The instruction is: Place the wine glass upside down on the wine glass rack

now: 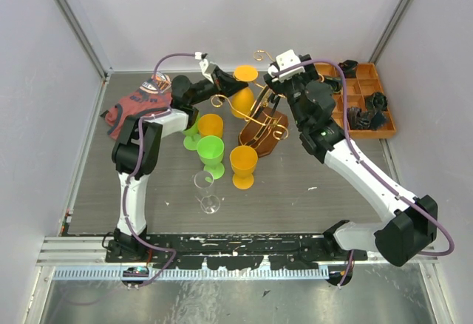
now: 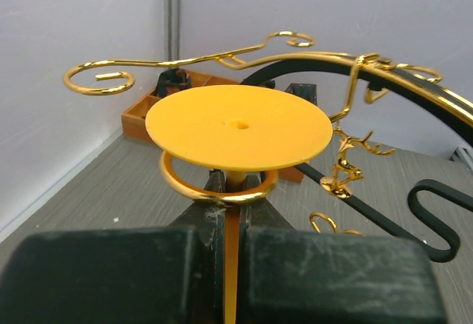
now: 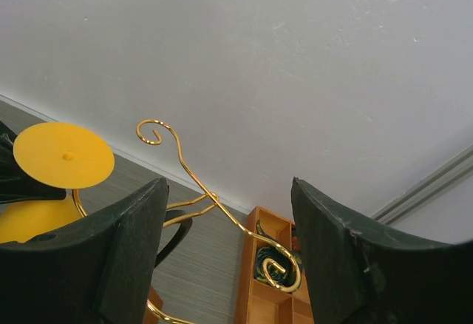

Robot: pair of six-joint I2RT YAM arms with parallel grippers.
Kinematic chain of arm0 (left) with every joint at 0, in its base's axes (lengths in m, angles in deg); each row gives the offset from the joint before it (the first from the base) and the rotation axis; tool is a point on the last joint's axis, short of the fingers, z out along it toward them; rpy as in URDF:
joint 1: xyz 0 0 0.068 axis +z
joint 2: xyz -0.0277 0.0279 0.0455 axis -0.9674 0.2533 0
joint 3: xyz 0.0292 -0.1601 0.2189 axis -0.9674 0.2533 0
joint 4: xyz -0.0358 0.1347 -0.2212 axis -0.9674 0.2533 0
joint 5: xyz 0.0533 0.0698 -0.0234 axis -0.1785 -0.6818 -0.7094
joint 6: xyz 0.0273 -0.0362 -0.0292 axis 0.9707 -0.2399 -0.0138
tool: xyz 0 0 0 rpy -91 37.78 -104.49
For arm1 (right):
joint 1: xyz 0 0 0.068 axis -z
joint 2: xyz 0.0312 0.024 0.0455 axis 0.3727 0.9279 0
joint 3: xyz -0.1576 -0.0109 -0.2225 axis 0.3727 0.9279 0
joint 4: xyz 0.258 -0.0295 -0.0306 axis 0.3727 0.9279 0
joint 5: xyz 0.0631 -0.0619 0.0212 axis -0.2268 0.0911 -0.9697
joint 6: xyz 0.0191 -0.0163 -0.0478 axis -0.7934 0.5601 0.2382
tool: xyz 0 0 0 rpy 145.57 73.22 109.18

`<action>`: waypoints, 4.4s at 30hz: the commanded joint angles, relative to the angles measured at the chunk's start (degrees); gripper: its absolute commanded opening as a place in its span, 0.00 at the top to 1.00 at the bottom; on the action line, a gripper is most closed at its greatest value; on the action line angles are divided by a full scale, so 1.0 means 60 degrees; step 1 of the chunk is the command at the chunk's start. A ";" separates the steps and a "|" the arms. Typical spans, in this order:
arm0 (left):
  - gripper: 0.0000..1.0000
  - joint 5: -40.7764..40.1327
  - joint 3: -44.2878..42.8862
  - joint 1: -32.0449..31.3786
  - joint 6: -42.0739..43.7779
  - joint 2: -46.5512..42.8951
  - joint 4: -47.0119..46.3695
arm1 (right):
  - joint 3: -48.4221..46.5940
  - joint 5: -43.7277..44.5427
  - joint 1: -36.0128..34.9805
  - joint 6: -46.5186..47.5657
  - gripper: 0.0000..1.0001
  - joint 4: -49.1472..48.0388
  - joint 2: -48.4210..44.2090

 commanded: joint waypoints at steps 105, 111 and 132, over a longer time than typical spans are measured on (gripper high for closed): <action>0.15 -0.6497 -0.2785 0.1221 0.4710 -0.4462 1.4096 | -0.3210 -0.2273 0.0689 -0.5648 0.06 0.6499 0.0013; 0.14 -0.7276 -0.5481 0.1514 0.3942 -0.3423 1.7134 | -0.4435 -0.2664 -0.0352 -0.5032 0.08 0.6874 0.1063; 0.11 -0.7468 -0.1858 0.1755 0.4188 -0.5786 2.0018 | -0.5601 -0.3044 -0.0894 -0.5574 0.12 0.7562 0.2303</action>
